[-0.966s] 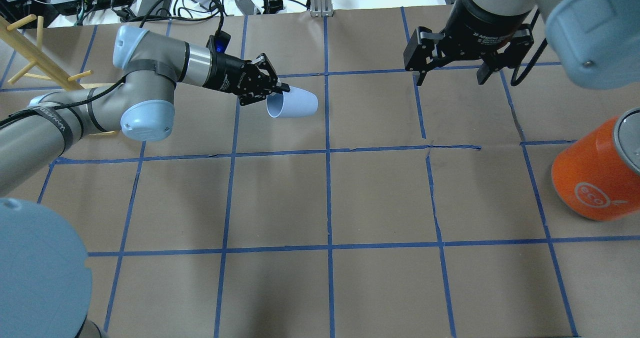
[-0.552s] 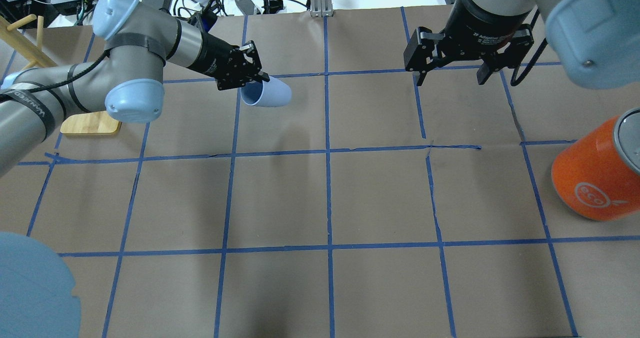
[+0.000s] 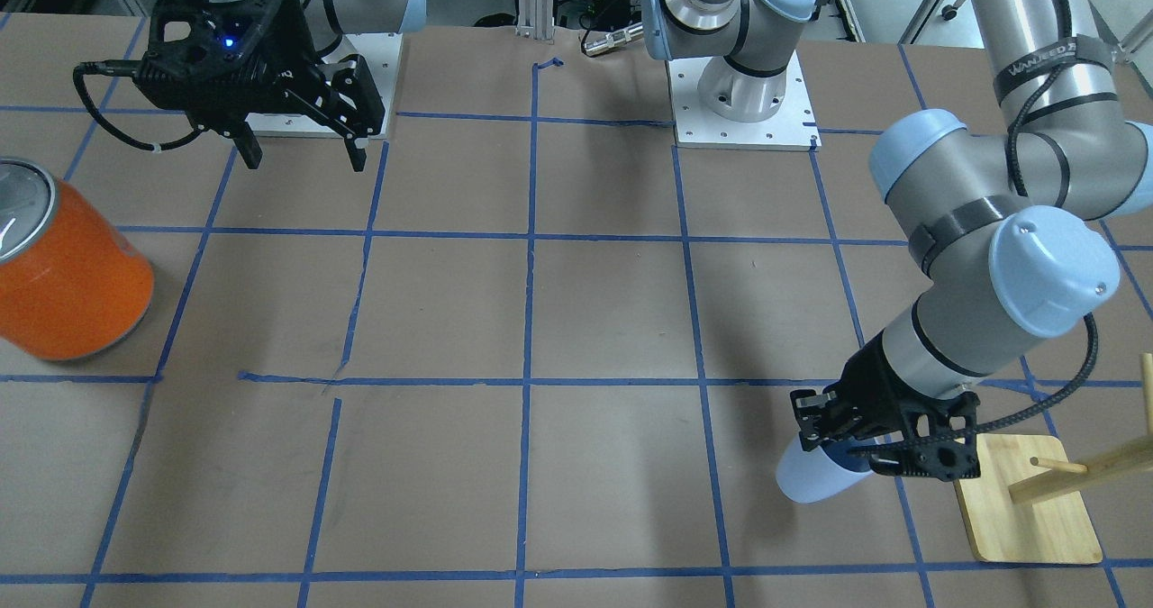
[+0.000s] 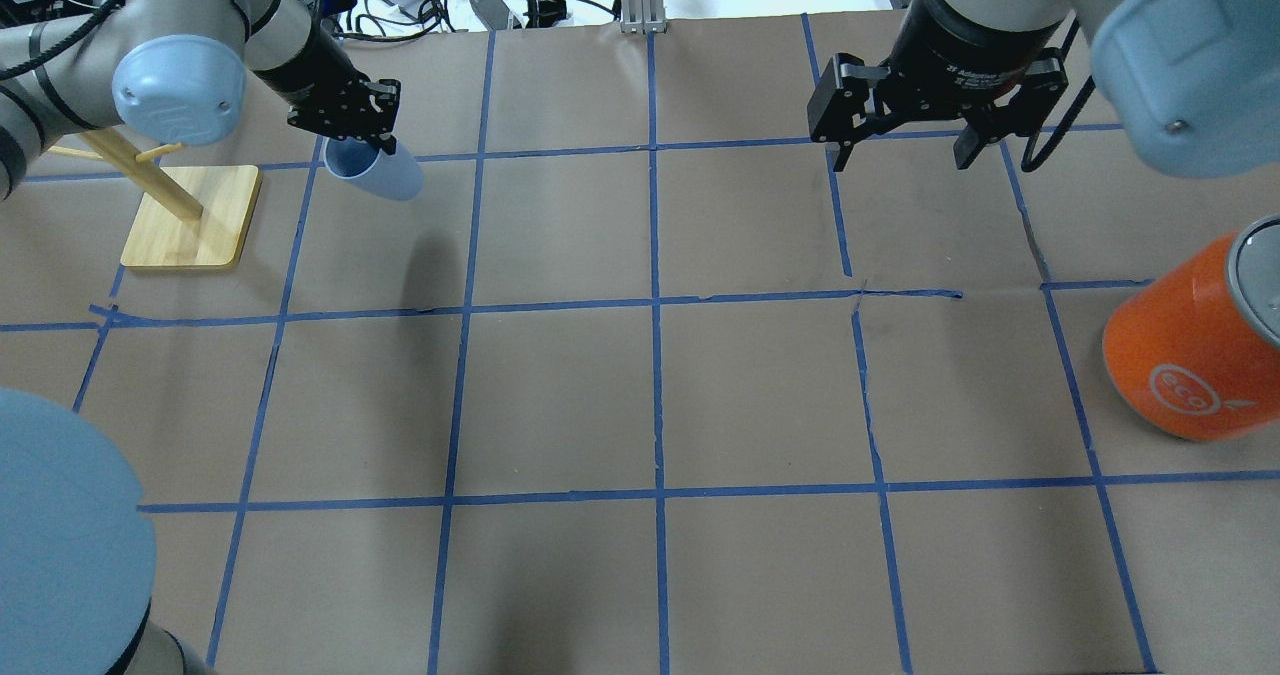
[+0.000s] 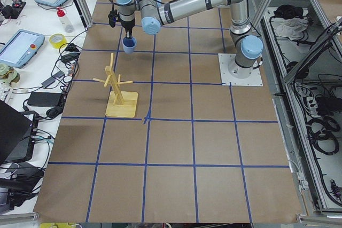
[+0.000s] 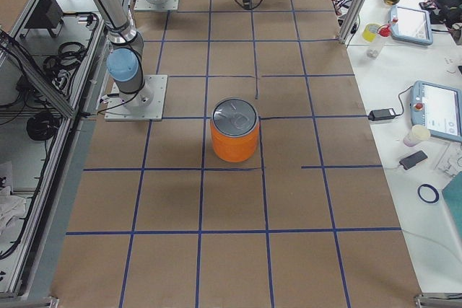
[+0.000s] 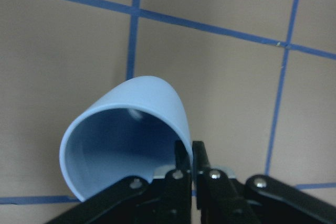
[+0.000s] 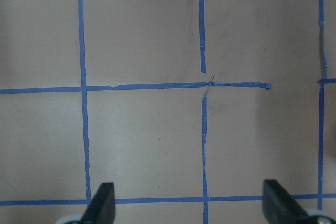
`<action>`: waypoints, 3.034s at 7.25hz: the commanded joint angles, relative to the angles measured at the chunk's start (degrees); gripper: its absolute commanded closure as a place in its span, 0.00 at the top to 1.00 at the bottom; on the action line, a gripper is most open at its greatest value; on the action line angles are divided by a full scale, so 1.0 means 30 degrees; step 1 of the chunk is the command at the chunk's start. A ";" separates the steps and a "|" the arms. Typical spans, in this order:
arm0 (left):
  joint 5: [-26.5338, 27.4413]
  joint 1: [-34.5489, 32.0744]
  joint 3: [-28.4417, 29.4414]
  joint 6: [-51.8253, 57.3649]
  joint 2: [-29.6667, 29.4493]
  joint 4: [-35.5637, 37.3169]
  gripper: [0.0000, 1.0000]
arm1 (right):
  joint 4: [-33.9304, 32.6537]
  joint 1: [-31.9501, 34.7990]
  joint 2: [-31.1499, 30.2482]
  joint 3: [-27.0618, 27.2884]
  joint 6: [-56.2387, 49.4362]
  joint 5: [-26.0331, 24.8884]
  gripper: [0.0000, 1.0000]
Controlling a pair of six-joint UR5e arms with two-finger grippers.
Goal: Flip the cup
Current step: 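Rotate the cup opening-up and set it down with the left gripper, then open the left gripper and raise it away from the cup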
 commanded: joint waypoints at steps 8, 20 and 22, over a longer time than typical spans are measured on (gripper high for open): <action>0.1771 -0.0643 0.0189 0.1801 -0.1958 0.0598 0.48 | -0.0029 0.0000 -0.0009 -0.0001 -0.0058 0.0000 1.00; 0.3554 -0.2697 0.0015 -0.1082 0.9133 -0.9771 0.91 | 0.0029 0.0000 -0.0009 -0.0001 -0.0029 0.0000 1.00; 0.3758 -0.2639 -0.0248 -0.0229 0.9528 -0.9569 0.91 | 0.0000 0.0000 -0.0009 0.0029 -0.0029 0.0000 1.00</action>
